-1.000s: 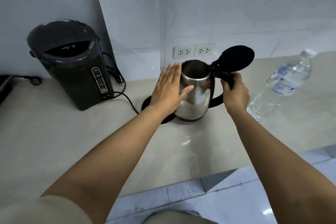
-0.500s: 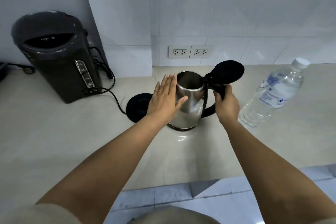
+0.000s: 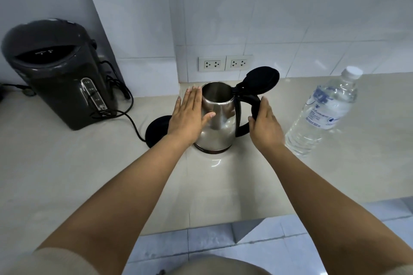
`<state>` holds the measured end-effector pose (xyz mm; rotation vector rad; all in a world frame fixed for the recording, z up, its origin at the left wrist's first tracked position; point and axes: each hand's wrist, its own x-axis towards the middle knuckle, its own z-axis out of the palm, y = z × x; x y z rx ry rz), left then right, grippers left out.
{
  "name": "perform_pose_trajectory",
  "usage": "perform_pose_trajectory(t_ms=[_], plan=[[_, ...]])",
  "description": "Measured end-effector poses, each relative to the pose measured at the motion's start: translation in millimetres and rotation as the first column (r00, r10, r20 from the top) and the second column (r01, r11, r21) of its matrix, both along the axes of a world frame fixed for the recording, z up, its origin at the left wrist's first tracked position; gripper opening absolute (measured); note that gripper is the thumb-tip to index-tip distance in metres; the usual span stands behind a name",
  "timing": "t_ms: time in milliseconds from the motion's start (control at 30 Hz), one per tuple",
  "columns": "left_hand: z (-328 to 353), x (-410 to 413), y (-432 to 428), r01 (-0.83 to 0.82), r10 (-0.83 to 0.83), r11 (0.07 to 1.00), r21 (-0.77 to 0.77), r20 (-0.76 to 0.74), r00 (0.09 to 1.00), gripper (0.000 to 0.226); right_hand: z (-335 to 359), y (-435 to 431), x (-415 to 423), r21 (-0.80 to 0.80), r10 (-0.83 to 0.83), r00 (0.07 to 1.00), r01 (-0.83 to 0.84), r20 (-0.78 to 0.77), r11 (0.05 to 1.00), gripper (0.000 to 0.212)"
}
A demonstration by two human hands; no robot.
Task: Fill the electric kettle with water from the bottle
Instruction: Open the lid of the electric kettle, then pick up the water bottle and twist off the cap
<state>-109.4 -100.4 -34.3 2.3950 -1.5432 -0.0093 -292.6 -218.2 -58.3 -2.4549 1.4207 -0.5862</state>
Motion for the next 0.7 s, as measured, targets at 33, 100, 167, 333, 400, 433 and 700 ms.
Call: perform_pose_trajectory(t_ms=[33, 100, 167, 333, 400, 433, 700], plan=[[-0.5, -2.2, 0.6, -0.01, 0.01, 1.0, -0.012, -0.007, 1.0, 0.077, 0.5, 1.7, -4.8, -0.033, 0.013, 0.999, -0.014, -0.038, 0.999, 0.067], [-1.8, -10.8, 2.8, -0.029, 0.028, 0.999, -0.042, -0.007, 1.0, 0.075, 2.5, 5.6, -14.0, -0.092, 0.029, 0.996, -0.037, -0.085, 0.995, 0.066], [-2.6, -23.0, 5.7, -0.032, 0.032, 0.994, -0.107, 0.0, 0.999, 0.074, 4.5, 9.3, -22.3, -0.14, 0.037, 0.993, -0.053, -0.113, 0.989, 0.065], [-4.0, -61.3, 13.8, 0.037, -0.037, 0.954, -0.296, 0.007, 0.999, 0.072, 15.1, 19.0, -51.4, -0.293, 0.059, 0.992, -0.091, -0.116, 0.952, 0.06], [-5.4, -75.3, 15.2, 0.073, -0.075, 0.935, -0.347, 0.007, 0.997, 0.07, 23.0, 20.3, -63.9, -0.423, 0.047, 0.998, -0.063, -0.048, 0.904, 0.054], [-5.9, -82.0, 14.6, 0.09, -0.099, 0.924, -0.371, -0.004, 0.995, 0.068, 27.3, 19.6, -69.7, -0.489, 0.036, 0.999, -0.035, -0.008, 0.871, 0.05], [-6.3, -144.5, -18.5, 0.3, -0.336, 0.882, -0.364, -0.037, 0.941, 0.064, 72.9, -4.2, -107.0, -0.592, -0.166, 0.953, 0.288, 0.252, 0.753, 0.048]])
